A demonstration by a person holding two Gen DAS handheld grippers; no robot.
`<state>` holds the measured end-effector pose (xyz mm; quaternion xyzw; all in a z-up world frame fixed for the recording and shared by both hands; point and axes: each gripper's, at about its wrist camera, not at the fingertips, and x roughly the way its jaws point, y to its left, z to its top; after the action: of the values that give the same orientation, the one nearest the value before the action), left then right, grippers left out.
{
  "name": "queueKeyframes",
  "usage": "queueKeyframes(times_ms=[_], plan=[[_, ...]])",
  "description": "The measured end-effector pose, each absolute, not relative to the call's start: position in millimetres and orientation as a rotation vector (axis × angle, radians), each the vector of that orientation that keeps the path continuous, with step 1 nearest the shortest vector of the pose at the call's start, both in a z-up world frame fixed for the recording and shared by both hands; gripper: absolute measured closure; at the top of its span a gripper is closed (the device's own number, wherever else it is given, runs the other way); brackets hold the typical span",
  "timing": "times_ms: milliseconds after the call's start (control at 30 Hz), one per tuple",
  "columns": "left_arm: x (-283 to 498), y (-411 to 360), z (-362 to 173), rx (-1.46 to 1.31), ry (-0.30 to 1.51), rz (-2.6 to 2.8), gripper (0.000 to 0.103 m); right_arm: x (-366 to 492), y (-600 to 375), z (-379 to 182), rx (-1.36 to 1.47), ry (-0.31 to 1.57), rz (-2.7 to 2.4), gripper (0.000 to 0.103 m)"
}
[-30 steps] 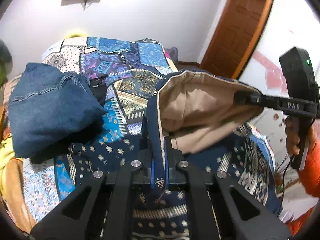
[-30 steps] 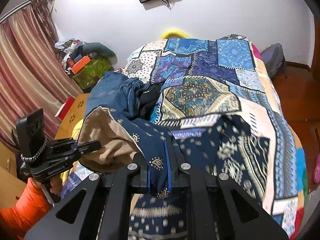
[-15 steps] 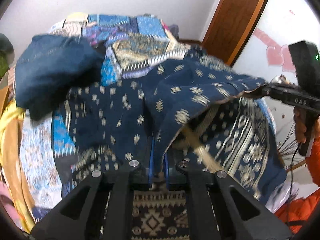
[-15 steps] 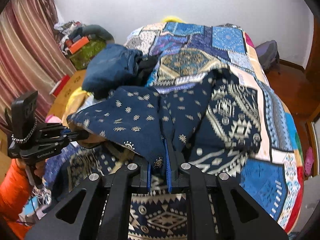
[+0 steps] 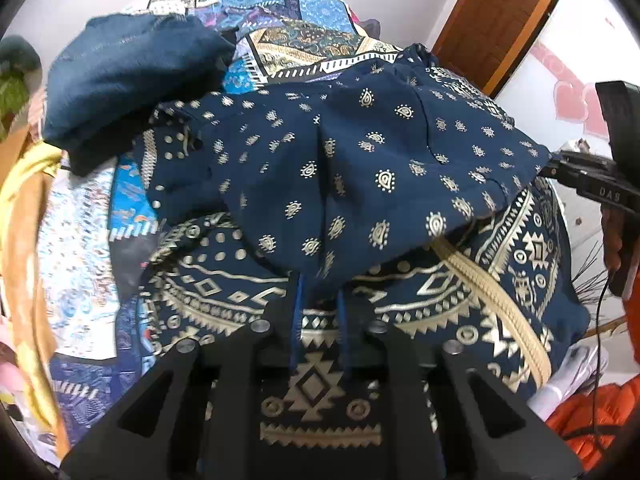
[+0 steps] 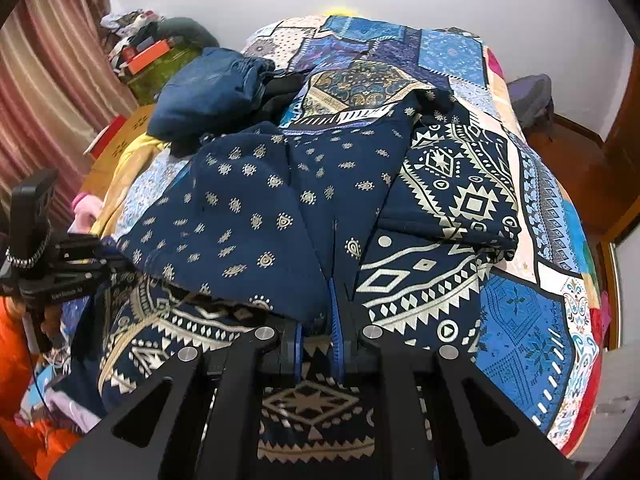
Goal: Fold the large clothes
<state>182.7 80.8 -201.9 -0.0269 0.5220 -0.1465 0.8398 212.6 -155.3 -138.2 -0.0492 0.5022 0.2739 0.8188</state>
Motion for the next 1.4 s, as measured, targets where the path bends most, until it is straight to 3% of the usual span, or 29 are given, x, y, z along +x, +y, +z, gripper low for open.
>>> queueKeyframes(times_ms=[67, 267, 500, 700, 1167, 1267, 1400], plan=[[178, 82, -196, -0.027, 1.093, -0.291, 0.077, 210, -157, -136, -0.119, 1.071, 0.588, 0.091], [176, 102, -171, -0.032, 1.032, -0.231, 0.077, 206, -159, -117, -0.167, 1.076, 0.609, 0.09], [204, 116, -134, -0.07, 0.927, -0.18, 0.074, 212, -156, -66, -0.164, 0.921, 0.625, 0.089], [242, 108, -124, -0.103, 0.889, -0.195, 0.069, 234, -139, -56, -0.129, 0.863, 0.627, 0.08], [262, 73, -215, -0.203, 1.104, -0.286, 0.068, 252, -119, -143, -0.152, 1.099, 0.606, 0.079], [249, 76, -232, -0.242, 1.118, -0.274, 0.061, 241, -125, -149, -0.151, 1.108, 0.617, 0.079], [241, 83, -233, -0.292, 1.109, -0.268, 0.06, 229, -127, -144, -0.167, 1.095, 0.621, 0.071]])
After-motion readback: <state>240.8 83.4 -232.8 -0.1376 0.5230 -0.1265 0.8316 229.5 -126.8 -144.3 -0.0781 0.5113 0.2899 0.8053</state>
